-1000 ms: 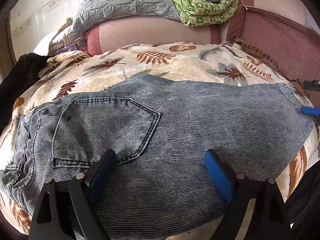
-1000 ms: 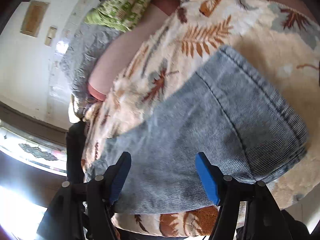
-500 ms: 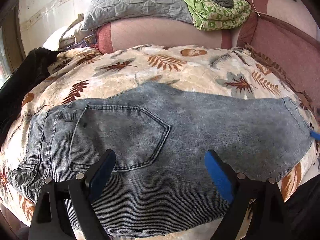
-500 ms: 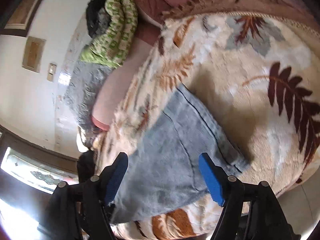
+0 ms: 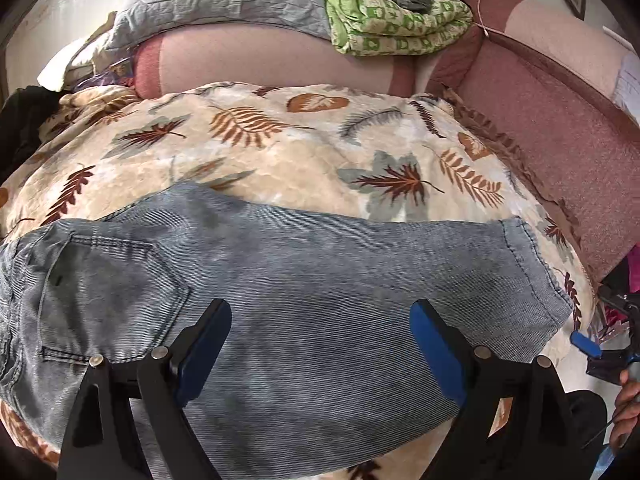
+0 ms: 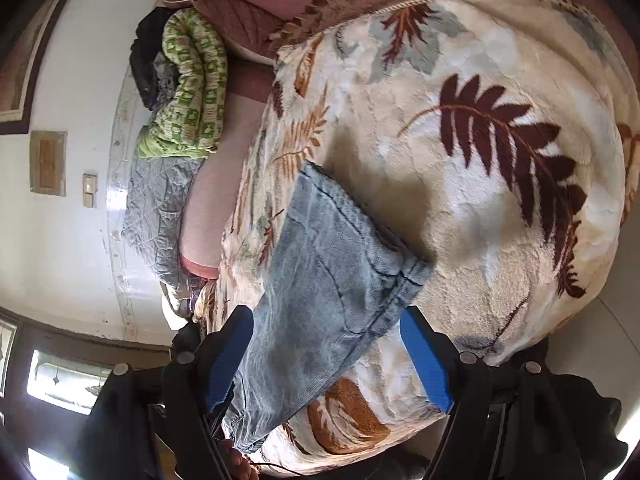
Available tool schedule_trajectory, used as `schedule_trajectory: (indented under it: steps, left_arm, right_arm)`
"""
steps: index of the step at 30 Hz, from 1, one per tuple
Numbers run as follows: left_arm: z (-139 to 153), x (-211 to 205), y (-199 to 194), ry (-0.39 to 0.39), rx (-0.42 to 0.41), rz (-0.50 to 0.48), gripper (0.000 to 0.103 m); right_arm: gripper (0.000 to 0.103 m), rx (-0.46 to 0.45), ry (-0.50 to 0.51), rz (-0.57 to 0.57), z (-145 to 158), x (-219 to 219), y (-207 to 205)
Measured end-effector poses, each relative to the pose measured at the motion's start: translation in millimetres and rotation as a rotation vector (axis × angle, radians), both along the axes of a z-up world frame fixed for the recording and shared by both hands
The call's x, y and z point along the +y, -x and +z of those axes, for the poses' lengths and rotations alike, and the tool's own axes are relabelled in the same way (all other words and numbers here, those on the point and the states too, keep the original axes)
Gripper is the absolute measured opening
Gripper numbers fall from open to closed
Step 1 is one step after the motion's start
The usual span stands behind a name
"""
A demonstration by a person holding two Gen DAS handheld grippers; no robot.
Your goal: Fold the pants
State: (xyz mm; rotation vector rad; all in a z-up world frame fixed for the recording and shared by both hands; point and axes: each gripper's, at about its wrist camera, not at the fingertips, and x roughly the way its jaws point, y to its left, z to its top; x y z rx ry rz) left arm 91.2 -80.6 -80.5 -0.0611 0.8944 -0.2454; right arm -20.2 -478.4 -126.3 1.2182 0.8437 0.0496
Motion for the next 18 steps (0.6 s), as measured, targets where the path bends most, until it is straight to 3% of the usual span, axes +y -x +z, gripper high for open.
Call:
schedule_trajectory:
  steps: [4, 10, 14, 18]
  left_arm:
    - [-8, -23, -10, 0.025, 0.041, -0.036, 0.091]
    - [-21, -37, -18, 0.035, 0.073, -0.045, 0.091]
    - [-30, -40, -24, 0.047, 0.098, -0.036, 0.091]
    - [-38, -46, -28, 0.011, 0.100, -0.034, 0.091]
  right_arm:
    - [0.079, 0.053, -0.035, -0.030, -17, -5, -8]
    - [0.083, 0.058, -0.040, -0.029, -28, -8, -24]
    - [0.083, 0.051, 0.010, -0.017, -23, -5, -31]
    - [0.081, 0.079, 0.063, -0.005, -23, 0, -37]
